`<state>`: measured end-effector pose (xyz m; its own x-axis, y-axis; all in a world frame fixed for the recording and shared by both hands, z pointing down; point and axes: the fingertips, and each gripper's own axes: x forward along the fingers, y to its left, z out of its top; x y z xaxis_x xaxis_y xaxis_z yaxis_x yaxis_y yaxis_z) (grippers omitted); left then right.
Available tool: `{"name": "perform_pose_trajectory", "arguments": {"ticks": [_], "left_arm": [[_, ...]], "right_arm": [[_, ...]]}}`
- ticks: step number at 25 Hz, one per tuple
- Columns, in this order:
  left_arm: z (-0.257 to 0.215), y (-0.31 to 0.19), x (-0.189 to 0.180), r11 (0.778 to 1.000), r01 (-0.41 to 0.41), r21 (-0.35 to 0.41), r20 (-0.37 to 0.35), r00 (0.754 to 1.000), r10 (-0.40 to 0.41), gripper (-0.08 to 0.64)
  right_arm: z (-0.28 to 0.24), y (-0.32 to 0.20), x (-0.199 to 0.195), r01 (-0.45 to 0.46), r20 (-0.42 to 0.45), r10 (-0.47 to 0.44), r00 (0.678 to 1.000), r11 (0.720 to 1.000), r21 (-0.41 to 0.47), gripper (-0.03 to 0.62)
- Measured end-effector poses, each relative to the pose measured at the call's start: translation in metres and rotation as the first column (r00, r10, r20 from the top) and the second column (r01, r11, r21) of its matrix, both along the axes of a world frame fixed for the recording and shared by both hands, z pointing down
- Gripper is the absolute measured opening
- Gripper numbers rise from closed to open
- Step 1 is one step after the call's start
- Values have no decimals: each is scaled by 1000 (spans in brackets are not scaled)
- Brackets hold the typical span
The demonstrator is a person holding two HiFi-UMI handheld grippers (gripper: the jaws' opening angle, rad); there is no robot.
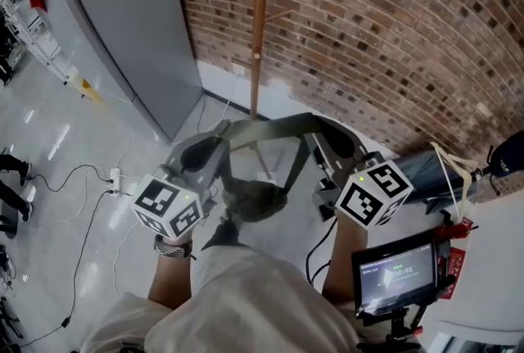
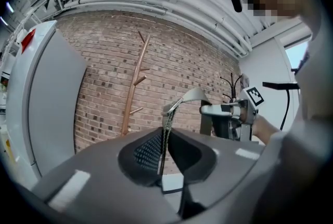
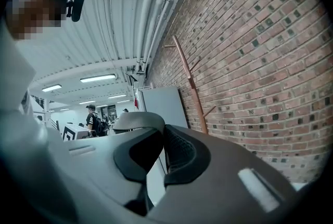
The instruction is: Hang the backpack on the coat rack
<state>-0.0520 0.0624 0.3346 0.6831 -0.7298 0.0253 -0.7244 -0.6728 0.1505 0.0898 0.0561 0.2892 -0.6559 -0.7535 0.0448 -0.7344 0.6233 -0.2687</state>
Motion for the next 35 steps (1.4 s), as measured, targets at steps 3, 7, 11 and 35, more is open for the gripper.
{"name": "perform_pose_trajectory", "arguments": {"ticks": [3,7,11,35], "left_arm": [[-3,-27,-3,1000,-15,8,-1,1000,15,25],[-5,-63,-10,1000,-26,7,-8,1000,26,25],[-8,-96,-15,999,-46,8,-7,999,46,25],[25,-204,-26,981,-164,-99,6,986,165,25]], "right_arm": [[-2,-24,-3,-11,1,11,1000,1000,2,8],[-4,-56,-10,-24,-2,24,1000,1000,4,8],[-3,-88,-16,-47,2,47,999,999,-4,8],[36,-194,-29,-142,-5,143,990,985,-94,8]]}}
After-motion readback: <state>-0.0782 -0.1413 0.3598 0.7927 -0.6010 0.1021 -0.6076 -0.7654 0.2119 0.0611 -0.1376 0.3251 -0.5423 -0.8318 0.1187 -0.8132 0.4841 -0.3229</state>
